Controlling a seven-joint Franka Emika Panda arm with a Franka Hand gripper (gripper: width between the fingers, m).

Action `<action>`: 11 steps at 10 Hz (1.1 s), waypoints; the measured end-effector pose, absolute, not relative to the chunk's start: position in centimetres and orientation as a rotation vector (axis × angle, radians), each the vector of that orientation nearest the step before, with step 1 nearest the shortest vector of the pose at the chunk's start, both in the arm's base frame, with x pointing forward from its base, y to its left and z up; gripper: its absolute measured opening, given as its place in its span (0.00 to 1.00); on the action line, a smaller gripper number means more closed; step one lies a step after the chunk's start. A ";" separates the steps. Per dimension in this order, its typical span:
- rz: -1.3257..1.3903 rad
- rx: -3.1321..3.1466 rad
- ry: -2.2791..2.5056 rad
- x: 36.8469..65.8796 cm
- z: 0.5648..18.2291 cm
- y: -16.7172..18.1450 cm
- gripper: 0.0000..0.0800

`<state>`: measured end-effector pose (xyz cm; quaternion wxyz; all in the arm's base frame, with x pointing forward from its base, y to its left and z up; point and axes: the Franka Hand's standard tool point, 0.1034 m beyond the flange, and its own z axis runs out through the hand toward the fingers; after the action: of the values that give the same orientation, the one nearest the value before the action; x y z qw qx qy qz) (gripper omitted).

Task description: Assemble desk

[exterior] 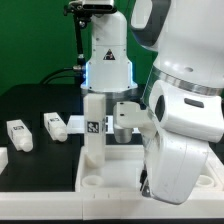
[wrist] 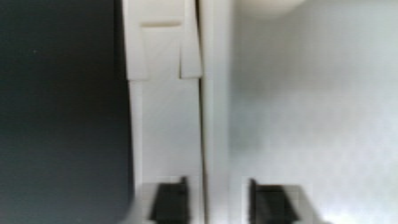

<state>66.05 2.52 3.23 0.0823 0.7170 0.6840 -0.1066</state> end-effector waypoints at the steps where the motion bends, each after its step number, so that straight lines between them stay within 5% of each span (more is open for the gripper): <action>1: -0.318 2.143 2.042 66.1 3.2 2.5 0.35; 3: -0.315 2.147 2.036 66.2 3.5 2.2 0.75; 6: -0.341 2.268 1.892 66.2 8.3 0.5 0.81; 11: -0.310 2.536 1.460 66.1 8.8 -0.3 0.81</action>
Offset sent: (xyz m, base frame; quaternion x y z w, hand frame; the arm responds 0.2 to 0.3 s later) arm -0.0066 -0.0313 0.0738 0.0494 -0.0645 0.0080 0.9967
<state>66.09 -0.31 8.85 0.0996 0.8576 0.4936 -0.1048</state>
